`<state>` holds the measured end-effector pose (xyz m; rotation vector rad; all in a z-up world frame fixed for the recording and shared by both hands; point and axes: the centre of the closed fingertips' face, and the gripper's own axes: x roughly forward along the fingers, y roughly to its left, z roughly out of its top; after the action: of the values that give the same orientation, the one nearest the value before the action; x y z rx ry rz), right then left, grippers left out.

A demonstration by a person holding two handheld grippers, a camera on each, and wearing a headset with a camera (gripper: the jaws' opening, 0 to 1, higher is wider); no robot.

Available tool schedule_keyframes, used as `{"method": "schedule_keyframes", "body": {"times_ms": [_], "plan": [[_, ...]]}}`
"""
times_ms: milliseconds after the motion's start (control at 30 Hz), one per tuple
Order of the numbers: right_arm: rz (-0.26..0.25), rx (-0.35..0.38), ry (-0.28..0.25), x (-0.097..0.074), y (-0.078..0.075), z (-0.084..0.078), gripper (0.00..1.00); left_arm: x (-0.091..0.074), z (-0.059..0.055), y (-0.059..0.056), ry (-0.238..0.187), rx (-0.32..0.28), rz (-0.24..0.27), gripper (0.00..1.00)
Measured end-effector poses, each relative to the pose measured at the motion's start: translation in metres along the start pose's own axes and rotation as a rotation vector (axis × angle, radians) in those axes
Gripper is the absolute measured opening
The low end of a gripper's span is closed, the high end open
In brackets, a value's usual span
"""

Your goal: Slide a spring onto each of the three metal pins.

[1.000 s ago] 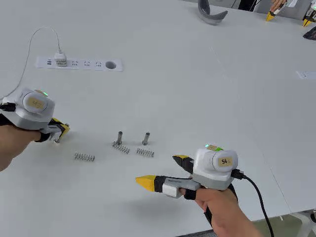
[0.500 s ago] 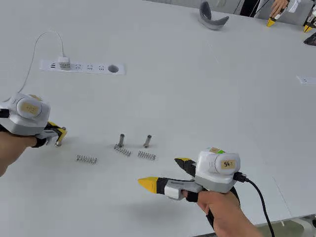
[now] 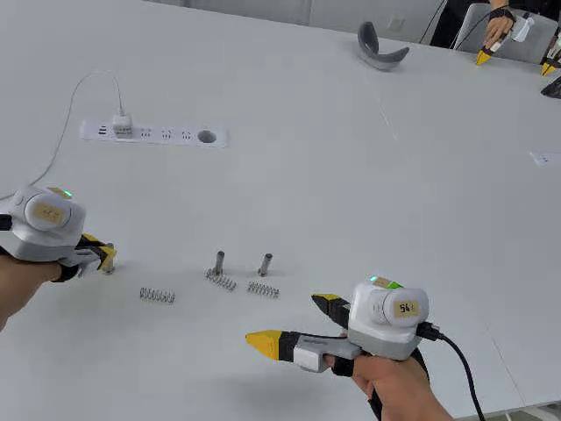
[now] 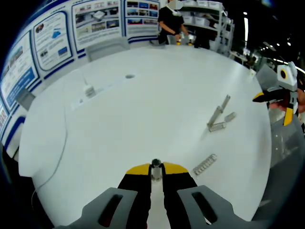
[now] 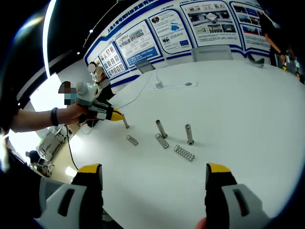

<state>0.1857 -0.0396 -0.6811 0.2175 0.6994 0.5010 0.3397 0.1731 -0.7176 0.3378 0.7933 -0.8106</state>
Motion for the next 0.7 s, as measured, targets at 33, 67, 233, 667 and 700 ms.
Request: {"method": "schedule_keyframes", "body": {"times_ms": [33,67,233,667,700], "plan": [[0.000,0.000,0.001,0.000,0.000,0.000,0.91,0.000,0.000,-0.001,-0.001,0.000,0.000,0.07],[0.000,0.000,0.001,0.000,0.000,0.000,0.91,0.000,0.000,-0.001,-0.001,0.000,0.000,0.07],[0.003,-0.001,-0.001,0.000,0.001,0.000,0.91,-0.001,-0.001,-0.003,-0.008,-0.006,0.004,0.07],[0.003,-0.001,-0.002,0.000,0.001,0.001,0.91,0.000,0.000,-0.019,-0.019,-0.006,-0.005,0.07],[0.003,0.000,-0.002,0.000,0.001,0.001,0.91,0.001,0.001,-0.020,-0.020,-0.004,-0.005,0.07]]}}
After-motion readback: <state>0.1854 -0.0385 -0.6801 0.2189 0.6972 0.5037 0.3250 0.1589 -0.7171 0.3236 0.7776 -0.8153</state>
